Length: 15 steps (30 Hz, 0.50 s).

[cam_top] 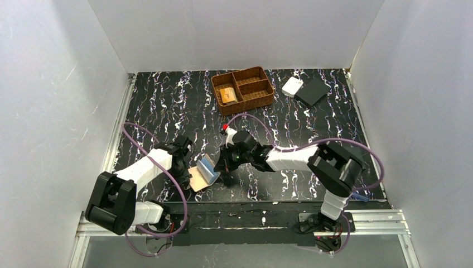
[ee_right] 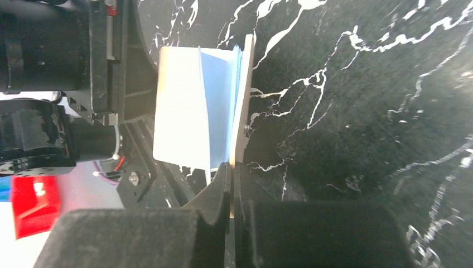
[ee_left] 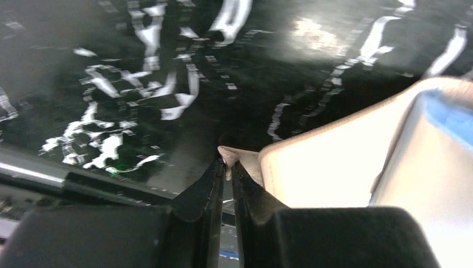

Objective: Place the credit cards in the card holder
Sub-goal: Open the card holder at the center of the board.

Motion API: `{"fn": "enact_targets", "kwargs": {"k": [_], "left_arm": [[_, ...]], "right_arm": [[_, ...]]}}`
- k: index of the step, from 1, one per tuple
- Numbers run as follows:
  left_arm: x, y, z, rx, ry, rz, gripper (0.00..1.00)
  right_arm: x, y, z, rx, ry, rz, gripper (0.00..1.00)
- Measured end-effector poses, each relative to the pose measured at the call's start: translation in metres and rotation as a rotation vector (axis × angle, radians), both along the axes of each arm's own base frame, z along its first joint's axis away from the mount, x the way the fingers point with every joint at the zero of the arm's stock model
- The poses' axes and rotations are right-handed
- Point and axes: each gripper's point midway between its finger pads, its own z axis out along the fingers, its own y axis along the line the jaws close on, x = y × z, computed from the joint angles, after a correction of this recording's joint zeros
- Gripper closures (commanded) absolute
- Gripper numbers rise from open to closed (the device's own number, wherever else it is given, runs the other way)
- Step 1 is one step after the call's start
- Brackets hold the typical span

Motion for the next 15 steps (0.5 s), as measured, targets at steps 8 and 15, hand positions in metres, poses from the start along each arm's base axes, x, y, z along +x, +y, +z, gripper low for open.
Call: {"fn": "enact_targets", "kwargs": {"k": [8, 15], "left_arm": [[0.027, -0.048, 0.009, -0.257, -0.132, -0.077, 0.39], [0.043, -0.076, 0.055, -0.484, -0.399, -0.127, 0.49]], "right_arm": [[0.024, -0.031, 0.022, -0.197, -0.258, -0.054, 0.99], [0.031, -0.043, 0.018, -0.387, -0.396, -0.044, 0.99]]}}
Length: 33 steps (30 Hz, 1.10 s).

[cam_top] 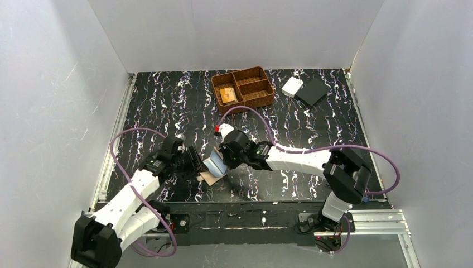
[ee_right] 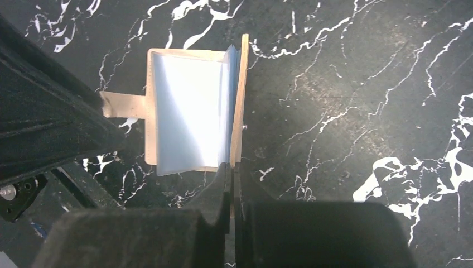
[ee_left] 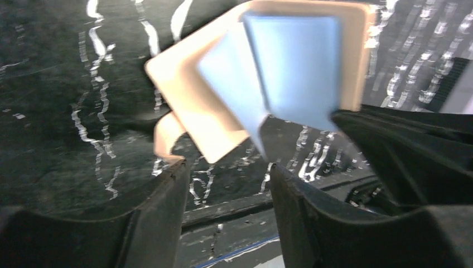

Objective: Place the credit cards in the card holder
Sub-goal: Open the card holder at the center of the board.

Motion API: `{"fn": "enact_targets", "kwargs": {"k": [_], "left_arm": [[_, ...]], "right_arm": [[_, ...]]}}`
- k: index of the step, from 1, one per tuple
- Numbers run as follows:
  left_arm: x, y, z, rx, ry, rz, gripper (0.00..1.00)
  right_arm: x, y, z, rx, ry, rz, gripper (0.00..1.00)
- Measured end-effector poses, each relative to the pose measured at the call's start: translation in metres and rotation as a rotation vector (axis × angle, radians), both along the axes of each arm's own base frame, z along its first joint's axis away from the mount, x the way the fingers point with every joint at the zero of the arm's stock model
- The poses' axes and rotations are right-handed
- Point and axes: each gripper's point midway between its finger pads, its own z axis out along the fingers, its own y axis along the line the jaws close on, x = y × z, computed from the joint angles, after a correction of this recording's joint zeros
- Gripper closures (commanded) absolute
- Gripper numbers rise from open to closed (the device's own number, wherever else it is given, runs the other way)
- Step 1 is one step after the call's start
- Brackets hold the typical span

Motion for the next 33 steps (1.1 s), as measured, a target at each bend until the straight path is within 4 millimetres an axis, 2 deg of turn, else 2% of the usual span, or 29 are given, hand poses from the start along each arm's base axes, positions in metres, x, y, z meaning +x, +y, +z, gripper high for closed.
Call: {"fn": "enact_targets", "kwargs": {"k": [2, 6, 9, 11, 14, 17, 23, 27, 31, 33], "left_arm": [[0.004, -0.008, 0.010, -0.053, -0.040, -0.008, 0.50], [0.013, -0.021, 0.025, -0.140, -0.092, -0.013, 0.58], [0.020, -0.028, 0.032, -0.180, -0.120, -0.015, 0.66], [0.024, -0.032, 0.033, -0.193, -0.125, -0.017, 0.70], [0.026, -0.035, 0.021, -0.180, -0.075, -0.024, 0.71], [0.025, -0.035, -0.005, -0.147, 0.010, -0.024, 0.73], [0.009, -0.030, -0.042, -0.128, 0.103, -0.007, 0.74], [0.010, -0.031, -0.043, -0.143, 0.086, -0.006, 0.75], [0.009, -0.030, -0.043, -0.146, 0.073, -0.005, 0.75], [0.009, -0.030, -0.044, -0.148, 0.068, -0.005, 0.76]], "right_arm": [[-0.003, 0.003, 0.001, -0.001, -0.003, 0.012, 0.99], [-0.006, 0.003, 0.000, -0.006, 0.002, 0.019, 0.95], [-0.007, 0.003, 0.000, -0.007, 0.006, 0.021, 0.94], [-0.008, 0.004, 0.000, -0.003, 0.012, 0.026, 0.90], [-0.011, 0.006, 0.001, 0.009, 0.024, 0.035, 0.83], [-0.013, 0.008, 0.002, 0.013, 0.027, 0.041, 0.78], [-0.017, 0.010, 0.002, 0.017, 0.030, 0.049, 0.71], [-0.017, 0.010, 0.003, 0.016, 0.025, 0.047, 0.70], [-0.019, 0.007, 0.004, 0.019, 0.026, 0.045, 0.73], [-0.019, 0.008, 0.004, 0.023, 0.028, 0.043, 0.69]]}}
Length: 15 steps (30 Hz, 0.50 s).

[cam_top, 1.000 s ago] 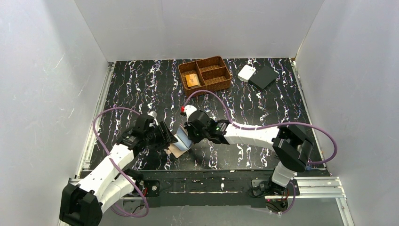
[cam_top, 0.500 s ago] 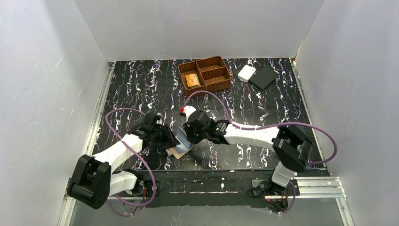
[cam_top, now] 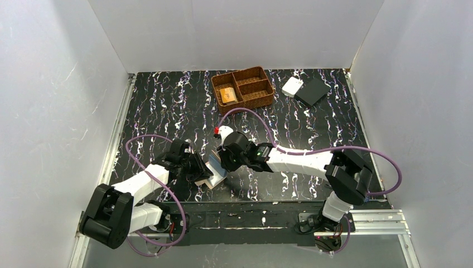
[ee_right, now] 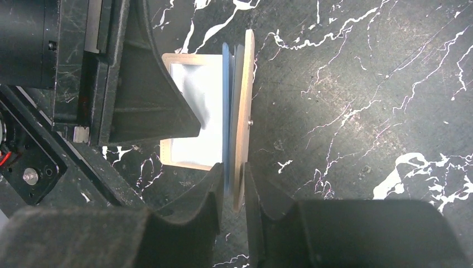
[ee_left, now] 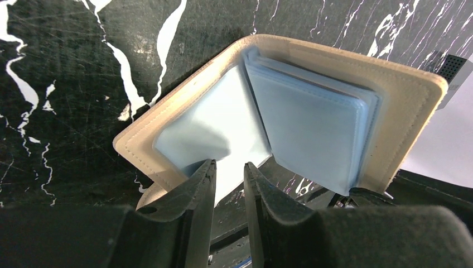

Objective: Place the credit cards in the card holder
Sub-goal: Open the card holder at the center of the board.

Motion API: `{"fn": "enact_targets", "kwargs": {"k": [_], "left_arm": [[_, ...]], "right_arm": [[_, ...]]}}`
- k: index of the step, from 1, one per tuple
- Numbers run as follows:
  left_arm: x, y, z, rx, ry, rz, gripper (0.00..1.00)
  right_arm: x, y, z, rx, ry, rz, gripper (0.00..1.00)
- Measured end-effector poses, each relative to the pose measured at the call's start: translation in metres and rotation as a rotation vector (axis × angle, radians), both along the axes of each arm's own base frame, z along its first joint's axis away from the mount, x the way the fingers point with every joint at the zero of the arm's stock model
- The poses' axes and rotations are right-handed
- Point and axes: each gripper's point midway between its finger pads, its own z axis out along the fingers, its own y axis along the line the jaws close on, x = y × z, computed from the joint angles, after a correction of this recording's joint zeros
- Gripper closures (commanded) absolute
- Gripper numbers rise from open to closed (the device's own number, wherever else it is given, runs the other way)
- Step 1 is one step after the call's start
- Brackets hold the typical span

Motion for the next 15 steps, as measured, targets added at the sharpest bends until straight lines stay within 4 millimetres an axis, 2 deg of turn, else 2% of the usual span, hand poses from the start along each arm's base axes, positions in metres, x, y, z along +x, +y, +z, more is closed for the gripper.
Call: {"fn": "enact_targets", "kwargs": {"k": [3, 11, 15], "left_arm": [[0.0000, 0.0002, 0.0000, -0.001, -0.005, 0.000, 0.76], [0.0007, 0.0012, -0.0003, 0.005, -0.009, 0.003, 0.76], [0.0005, 0.0019, -0.0001, 0.008, -0.012, 0.004, 0.76]], "right_arm": [[-0.0007, 0.0000, -0.0009, 0.003, 0.006, -0.003, 0.62], [-0.0025, -0.0015, -0.0042, 0.000, 0.012, 0.000, 0.60], [-0.0029, -0.0007, -0.0037, 0.004, 0.015, 0.001, 0.56]]}}
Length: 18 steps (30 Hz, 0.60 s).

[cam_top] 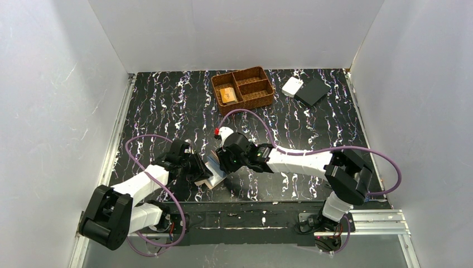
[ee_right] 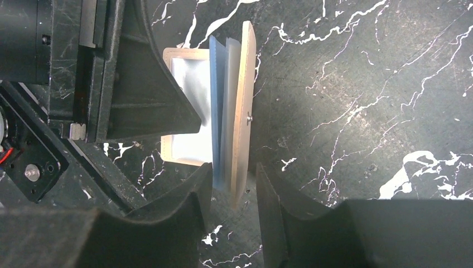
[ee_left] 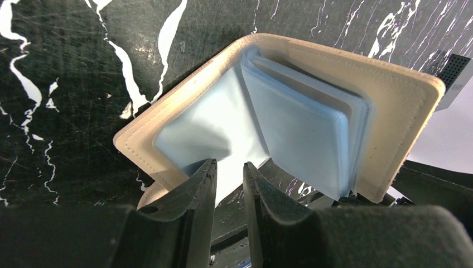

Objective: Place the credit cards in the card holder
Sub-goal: Open the card holder at the center of the board.

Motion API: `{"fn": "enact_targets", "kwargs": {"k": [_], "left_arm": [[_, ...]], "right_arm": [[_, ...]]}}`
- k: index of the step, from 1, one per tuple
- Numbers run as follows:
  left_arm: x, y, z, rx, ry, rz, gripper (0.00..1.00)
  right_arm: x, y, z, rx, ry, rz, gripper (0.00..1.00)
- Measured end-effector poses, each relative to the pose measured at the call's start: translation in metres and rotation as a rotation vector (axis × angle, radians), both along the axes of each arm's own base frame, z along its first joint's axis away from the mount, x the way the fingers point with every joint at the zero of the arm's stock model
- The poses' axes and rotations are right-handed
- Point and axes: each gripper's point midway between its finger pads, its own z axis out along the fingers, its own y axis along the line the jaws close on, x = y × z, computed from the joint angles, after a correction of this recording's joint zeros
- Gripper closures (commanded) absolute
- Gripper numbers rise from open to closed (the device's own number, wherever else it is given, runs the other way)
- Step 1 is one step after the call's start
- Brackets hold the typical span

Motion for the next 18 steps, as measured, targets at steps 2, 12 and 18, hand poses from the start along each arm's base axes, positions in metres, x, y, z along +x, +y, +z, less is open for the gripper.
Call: {"fn": "enact_targets", "kwargs": {"k": [2, 12, 18], "left_arm": [[-0.0004, 0.0008, 0.0001, 0.004, -0.002, -0.001, 0.76], [-0.0021, 0.0046, 0.0003, 0.020, -0.018, -0.003, 0.75], [-0.0024, 0.0048, 0.0006, 0.020, -0.018, -0.003, 0.75]], "right_arm": [[-0.0007, 0.0010, 0.0005, 0.005, 0.003, 0.003, 0.55], [-0.0008, 0.0047, 0.0036, 0.023, 0.004, 0.008, 0.51], [0.0010, 0.0087, 0.0027, 0.024, 0.003, 0.009, 0.45]]}}
